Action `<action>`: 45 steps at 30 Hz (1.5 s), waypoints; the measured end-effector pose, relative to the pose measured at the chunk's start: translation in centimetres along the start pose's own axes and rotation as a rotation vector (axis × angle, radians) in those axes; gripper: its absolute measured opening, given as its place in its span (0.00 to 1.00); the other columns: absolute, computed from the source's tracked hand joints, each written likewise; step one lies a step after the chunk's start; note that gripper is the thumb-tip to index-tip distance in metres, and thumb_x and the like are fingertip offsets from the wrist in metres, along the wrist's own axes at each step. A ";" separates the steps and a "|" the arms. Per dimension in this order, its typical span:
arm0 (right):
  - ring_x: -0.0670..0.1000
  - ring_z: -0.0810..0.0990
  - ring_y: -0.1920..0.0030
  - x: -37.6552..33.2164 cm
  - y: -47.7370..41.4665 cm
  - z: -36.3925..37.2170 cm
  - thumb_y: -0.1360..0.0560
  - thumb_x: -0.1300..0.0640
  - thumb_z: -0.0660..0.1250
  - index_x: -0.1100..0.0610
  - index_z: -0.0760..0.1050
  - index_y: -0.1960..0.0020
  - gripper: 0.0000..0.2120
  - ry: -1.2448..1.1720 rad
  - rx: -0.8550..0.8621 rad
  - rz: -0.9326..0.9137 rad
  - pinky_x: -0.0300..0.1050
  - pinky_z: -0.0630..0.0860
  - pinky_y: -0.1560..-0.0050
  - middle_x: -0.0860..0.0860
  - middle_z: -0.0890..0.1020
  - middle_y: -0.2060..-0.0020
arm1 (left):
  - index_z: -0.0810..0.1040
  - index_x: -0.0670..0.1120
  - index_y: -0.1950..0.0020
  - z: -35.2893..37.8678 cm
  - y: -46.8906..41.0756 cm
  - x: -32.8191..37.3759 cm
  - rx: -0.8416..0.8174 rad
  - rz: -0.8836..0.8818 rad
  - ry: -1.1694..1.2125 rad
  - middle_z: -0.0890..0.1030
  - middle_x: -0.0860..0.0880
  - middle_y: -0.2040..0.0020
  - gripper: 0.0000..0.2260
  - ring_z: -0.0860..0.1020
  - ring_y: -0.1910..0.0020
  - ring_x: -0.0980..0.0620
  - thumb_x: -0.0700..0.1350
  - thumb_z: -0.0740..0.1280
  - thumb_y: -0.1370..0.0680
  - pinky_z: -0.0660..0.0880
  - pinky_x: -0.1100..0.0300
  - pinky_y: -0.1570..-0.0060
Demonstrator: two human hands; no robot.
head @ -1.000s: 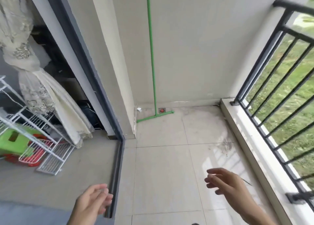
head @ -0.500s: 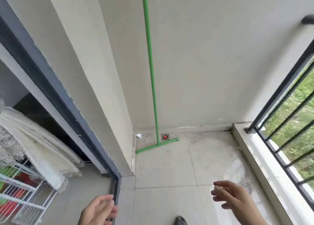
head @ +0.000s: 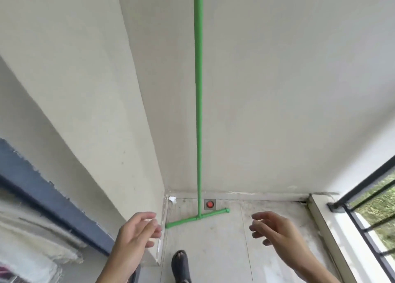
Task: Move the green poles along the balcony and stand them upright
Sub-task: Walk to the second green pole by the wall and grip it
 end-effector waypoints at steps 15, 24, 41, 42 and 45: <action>0.53 0.83 0.48 -16.2 -27.7 9.5 0.25 0.51 0.68 0.55 0.71 0.31 0.23 0.165 0.109 -0.104 0.52 0.80 0.45 0.53 0.82 0.43 | 0.71 0.50 0.34 8.1 -29.6 22.5 -0.283 0.449 -0.071 0.77 0.49 0.39 0.17 0.75 0.35 0.49 0.54 0.57 0.20 0.71 0.51 0.34; 0.57 0.75 0.60 -18.1 -35.2 11.6 0.23 0.47 0.63 0.56 0.68 0.53 0.12 0.222 0.150 -0.060 0.56 0.74 0.55 0.48 0.73 0.67 | 0.69 0.51 0.55 12.7 -35.4 24.9 -0.342 0.598 -0.110 0.79 0.47 0.59 0.12 0.80 0.52 0.39 0.58 0.54 0.23 0.75 0.38 0.49; 0.59 0.82 0.51 -12.2 -38.2 -8.5 0.27 0.43 0.63 0.57 0.75 0.47 0.19 0.156 0.527 0.042 0.57 0.79 0.50 0.56 0.85 0.53 | 0.69 0.45 0.53 34.0 -35.2 32.5 -0.715 0.765 -0.137 0.75 0.50 0.62 0.13 0.80 0.53 0.34 0.55 0.57 0.22 0.77 0.38 0.56; 0.59 0.82 0.51 -11.9 -38.6 -10.2 0.27 0.42 0.63 0.56 0.75 0.48 0.19 0.154 0.537 0.047 0.57 0.79 0.50 0.56 0.85 0.53 | 0.69 0.45 0.53 35.8 -35.2 32.9 -0.726 0.769 -0.137 0.75 0.50 0.63 0.13 0.80 0.53 0.35 0.55 0.57 0.22 0.77 0.38 0.56; 0.58 0.83 0.51 -10.5 -39.9 -15.4 0.28 0.42 0.62 0.56 0.75 0.48 0.19 0.152 0.560 0.068 0.58 0.80 0.50 0.55 0.84 0.53 | 0.69 0.45 0.53 41.2 -35.1 34.2 -0.754 0.787 -0.141 0.77 0.49 0.62 0.13 0.80 0.53 0.36 0.54 0.57 0.21 0.77 0.38 0.55</action>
Point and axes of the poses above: each hand's wrist, its own y-axis away from the middle knuckle, its own z-axis out of the palm, x = y × z, the point moved 1 cm from there along -y, towards the middle knuckle
